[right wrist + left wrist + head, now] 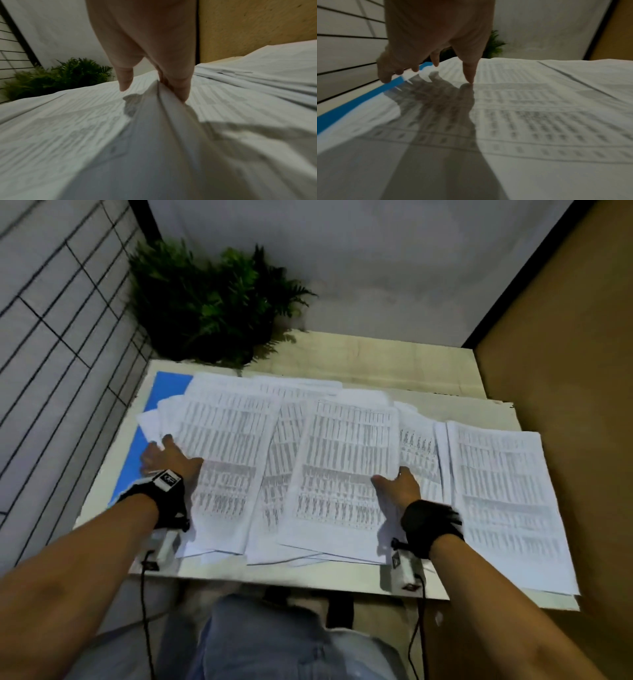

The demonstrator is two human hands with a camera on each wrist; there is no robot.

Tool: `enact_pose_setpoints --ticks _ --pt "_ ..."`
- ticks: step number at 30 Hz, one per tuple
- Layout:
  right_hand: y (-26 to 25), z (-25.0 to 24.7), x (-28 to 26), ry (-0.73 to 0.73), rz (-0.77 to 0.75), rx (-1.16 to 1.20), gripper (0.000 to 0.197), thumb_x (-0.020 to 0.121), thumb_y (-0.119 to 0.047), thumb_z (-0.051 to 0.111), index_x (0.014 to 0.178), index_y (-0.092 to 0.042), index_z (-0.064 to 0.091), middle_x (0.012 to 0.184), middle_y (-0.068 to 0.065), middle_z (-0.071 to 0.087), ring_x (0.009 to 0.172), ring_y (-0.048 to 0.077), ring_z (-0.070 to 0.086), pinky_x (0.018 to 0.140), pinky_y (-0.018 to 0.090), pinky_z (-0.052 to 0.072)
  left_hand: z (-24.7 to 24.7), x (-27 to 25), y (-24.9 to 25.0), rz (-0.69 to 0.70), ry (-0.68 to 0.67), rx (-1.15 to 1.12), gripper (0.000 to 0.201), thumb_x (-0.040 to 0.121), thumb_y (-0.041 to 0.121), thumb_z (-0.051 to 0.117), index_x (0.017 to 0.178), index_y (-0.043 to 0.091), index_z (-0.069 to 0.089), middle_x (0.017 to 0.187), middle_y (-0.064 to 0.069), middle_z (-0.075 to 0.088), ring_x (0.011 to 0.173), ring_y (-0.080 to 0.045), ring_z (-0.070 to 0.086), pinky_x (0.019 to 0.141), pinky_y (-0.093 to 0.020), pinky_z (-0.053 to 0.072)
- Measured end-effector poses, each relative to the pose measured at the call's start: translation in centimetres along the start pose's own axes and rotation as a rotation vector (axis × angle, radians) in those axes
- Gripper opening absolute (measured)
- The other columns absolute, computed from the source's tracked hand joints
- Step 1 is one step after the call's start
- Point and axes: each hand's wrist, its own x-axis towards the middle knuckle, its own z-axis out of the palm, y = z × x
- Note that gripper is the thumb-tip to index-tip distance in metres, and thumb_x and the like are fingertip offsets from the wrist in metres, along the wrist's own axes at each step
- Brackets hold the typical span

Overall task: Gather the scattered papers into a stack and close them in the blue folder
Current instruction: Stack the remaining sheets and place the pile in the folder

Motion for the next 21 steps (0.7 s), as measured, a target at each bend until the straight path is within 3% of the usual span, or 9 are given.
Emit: enact_pose_setpoints --ticks 3,6,8,10,15,21 --pt "-1.0 1.2 0.3 0.040 0.028 -0.016 0.075 0.090 -0.020 0.059 0.148 -0.002 0.015 0.152 0.019 0.030 0.134 0.036 0.038 0.102 0.039 0.039 -0.3 1.6 -1.7 -0.052 -0.086 -0.086 0.090 0.078 0.031 0.068 0.144 0.003 0.013 0.147 -0.029 0.021 0.135 -0.045 0.023 0.111 -0.052 0.023" --pt "-1.8 2.2 0.6 0.070 -0.007 -0.052 0.061 0.089 -0.014 0.060 0.140 0.002 0.032 0.138 0.020 0.048 0.124 0.036 0.049 0.088 0.034 0.045 -0.5 2.3 -2.1 0.020 -0.068 -0.171 0.068 0.078 0.024 0.068 0.132 -0.004 0.036 0.134 -0.033 0.038 0.121 -0.049 0.041 0.104 -0.052 0.037" --pt "-2.1 2.3 1.0 0.092 -0.023 -0.095 0.060 0.087 -0.016 0.062 0.138 0.003 0.035 0.138 0.022 0.048 0.123 0.037 0.051 0.093 0.037 0.047 -0.2 1.9 -1.7 0.069 -0.026 -0.226 0.057 0.080 0.019 0.066 0.126 -0.005 0.042 0.127 -0.033 0.044 0.115 -0.048 0.046 0.098 -0.053 0.041" --pt "-2.6 2.6 1.1 0.150 -0.022 -0.191 0.062 0.087 -0.018 0.061 0.139 0.002 0.033 0.139 0.022 0.044 0.126 0.039 0.046 0.102 0.043 0.043 0.4 0.9 -1.1 0.116 -0.008 -0.208 0.057 0.082 0.019 0.063 0.129 -0.003 0.039 0.129 -0.030 0.042 0.118 -0.046 0.043 0.098 -0.053 0.040" --pt "-3.0 3.6 0.9 0.328 0.006 -0.463 0.053 0.086 -0.022 0.059 0.132 -0.006 0.040 0.134 0.022 0.038 0.123 0.039 0.038 0.096 0.049 0.039 2.2 -1.4 0.9 0.162 0.098 -0.035 0.070 0.082 0.026 0.062 0.137 -0.001 0.027 0.145 -0.019 0.025 0.127 -0.040 0.028 0.103 -0.051 0.031" --pt "-2.5 3.2 0.8 0.370 -0.088 -0.425 0.060 0.083 -0.011 0.060 0.136 -0.004 0.034 0.135 0.022 0.042 0.122 0.038 0.043 0.098 0.045 0.039 2.0 -0.5 0.6 0.116 0.081 -0.026 0.073 0.083 0.030 0.061 0.136 -0.006 0.026 0.149 -0.019 0.020 0.133 -0.039 0.022 0.108 -0.050 0.025"
